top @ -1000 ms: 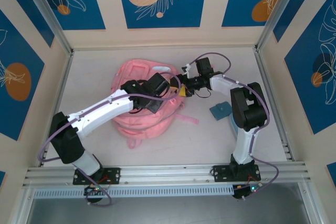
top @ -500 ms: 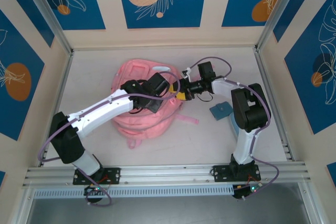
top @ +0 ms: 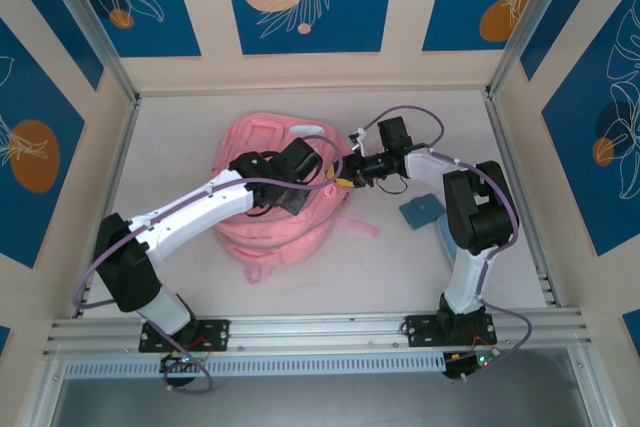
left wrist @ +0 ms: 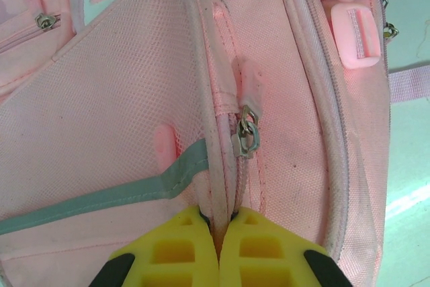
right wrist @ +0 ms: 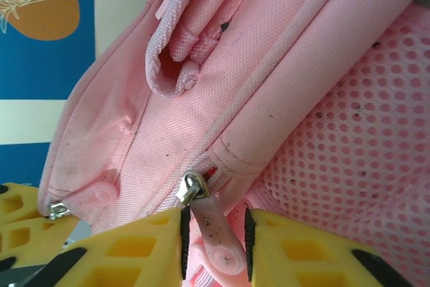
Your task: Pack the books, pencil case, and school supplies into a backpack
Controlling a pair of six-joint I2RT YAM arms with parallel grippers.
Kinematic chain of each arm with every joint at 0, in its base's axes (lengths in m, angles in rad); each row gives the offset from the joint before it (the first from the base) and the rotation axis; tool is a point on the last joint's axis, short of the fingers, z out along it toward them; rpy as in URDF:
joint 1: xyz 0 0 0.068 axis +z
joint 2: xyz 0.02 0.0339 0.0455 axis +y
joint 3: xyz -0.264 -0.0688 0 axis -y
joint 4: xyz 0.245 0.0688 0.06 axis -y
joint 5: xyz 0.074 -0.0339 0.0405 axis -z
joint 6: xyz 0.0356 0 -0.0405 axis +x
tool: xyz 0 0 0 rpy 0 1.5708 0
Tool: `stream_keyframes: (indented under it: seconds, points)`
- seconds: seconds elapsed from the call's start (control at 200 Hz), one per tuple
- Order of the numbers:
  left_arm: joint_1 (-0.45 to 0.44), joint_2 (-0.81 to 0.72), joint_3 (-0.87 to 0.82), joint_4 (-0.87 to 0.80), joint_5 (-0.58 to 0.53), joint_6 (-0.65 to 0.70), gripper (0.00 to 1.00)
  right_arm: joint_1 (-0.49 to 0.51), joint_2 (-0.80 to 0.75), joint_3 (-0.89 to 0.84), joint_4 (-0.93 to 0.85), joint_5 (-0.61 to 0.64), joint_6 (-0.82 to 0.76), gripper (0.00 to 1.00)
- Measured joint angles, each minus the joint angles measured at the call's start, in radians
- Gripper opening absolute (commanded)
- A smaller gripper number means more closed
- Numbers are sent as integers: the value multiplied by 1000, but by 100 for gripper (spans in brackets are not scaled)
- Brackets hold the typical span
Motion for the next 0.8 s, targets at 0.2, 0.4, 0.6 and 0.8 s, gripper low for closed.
stream_keyframes:
  seconds: [0.2,0.4,0.6,0.8]
  points:
    - [2,0,0,5,16,1,0,3,-9,8,-35,30,-46,10]
    - [2,0,0,7,23,0,0,11,-40,14,-78,71,-87,0]
    - [2,0,0,11,26,0,0,31,-80,14,-118,138,-125,0]
    - [9,7,0,11,42,-21,0,88,-113,6,-151,255,-160,0]
